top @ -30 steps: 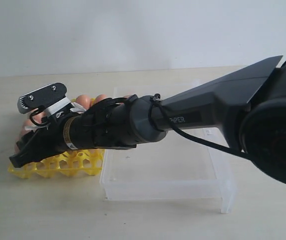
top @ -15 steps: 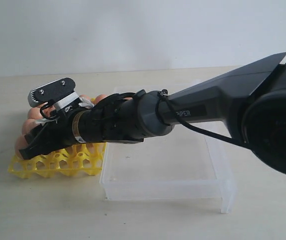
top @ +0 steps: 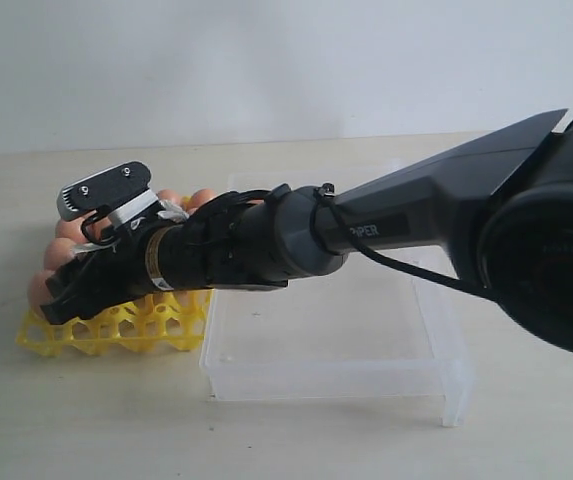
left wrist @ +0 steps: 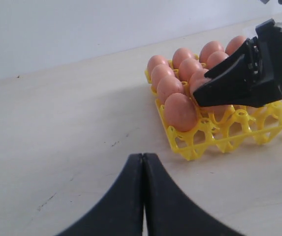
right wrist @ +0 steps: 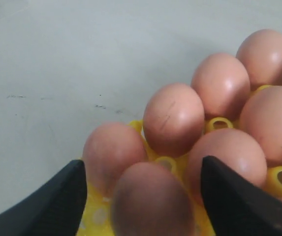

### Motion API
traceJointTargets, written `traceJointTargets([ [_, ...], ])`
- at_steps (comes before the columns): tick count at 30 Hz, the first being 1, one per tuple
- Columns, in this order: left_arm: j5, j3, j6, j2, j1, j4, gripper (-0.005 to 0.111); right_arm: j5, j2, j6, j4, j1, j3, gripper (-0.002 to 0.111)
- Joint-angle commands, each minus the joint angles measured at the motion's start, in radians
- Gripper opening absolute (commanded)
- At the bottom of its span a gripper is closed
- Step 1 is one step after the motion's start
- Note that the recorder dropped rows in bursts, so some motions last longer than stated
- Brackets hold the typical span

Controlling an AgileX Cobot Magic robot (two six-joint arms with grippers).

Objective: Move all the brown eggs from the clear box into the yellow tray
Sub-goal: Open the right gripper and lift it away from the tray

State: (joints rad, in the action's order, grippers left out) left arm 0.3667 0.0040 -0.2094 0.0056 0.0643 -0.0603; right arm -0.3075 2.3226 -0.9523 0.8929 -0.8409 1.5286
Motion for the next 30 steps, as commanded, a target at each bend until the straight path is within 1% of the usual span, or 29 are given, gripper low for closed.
traceJointTargets([
  [1,-0.006,-0.004,0.0,-0.006,0.004,-0.001,0.0,0.028,-0.034,0.008,0.007,0.003,0.003,0.069],
  [7,-0.006,-0.004,0.0,-0.006,0.004,-0.001,0.0,0.03,-0.127,0.008,0.007,0.012,0.003,0.068],
  [9,-0.006,-0.004,0.0,-0.006,0.004,-0.001,0.0,0.058,-0.176,-0.001,0.007,0.016,0.003,0.064],
  [11,-0.006,-0.004,0.0,-0.006,0.004,-0.001,0.0,0.099,-0.236,-0.019,0.007,0.023,-0.002,0.052],
  [12,-0.006,-0.004,0.0,-0.006,0.004,-0.001,0.0,0.114,-0.274,-0.019,0.003,0.029,-0.015,0.041],
  [15,-0.006,-0.004,0.0,-0.006,0.004,-0.001,0.0,0.128,-0.402,-0.019,0.0,0.056,-0.094,0.001],
  [18,-0.006,-0.004,0.0,-0.006,0.004,-0.001,0.0,0.152,-0.524,-0.043,-0.023,0.103,-0.2,0.003],
  [20,-0.006,-0.004,0.0,-0.006,0.004,-0.001,0.0,0.185,-0.573,-0.043,-0.03,0.136,-0.267,0.007],
  [22,-0.006,-0.004,0.0,-0.006,0.004,-0.001,0.0,0.221,-0.614,-0.046,-0.041,0.184,-0.327,0.015],
  [23,-0.006,-0.004,0.0,-0.006,0.004,-0.001,0.0,0.235,-0.624,-0.085,-0.054,0.234,-0.365,0.027],
  [26,-0.006,-0.004,0.0,-0.006,0.004,-0.001,0.0,0.258,-0.601,-0.134,-0.056,0.287,-0.377,0.045],
  [27,-0.006,-0.004,0.0,-0.006,0.004,-0.001,0.0,0.265,-0.575,-0.152,-0.056,0.318,-0.375,0.049],
  [30,-0.006,-0.004,0.0,-0.006,0.004,-0.001,0.0,0.228,-0.502,-0.237,-0.082,0.361,-0.349,0.049],
])
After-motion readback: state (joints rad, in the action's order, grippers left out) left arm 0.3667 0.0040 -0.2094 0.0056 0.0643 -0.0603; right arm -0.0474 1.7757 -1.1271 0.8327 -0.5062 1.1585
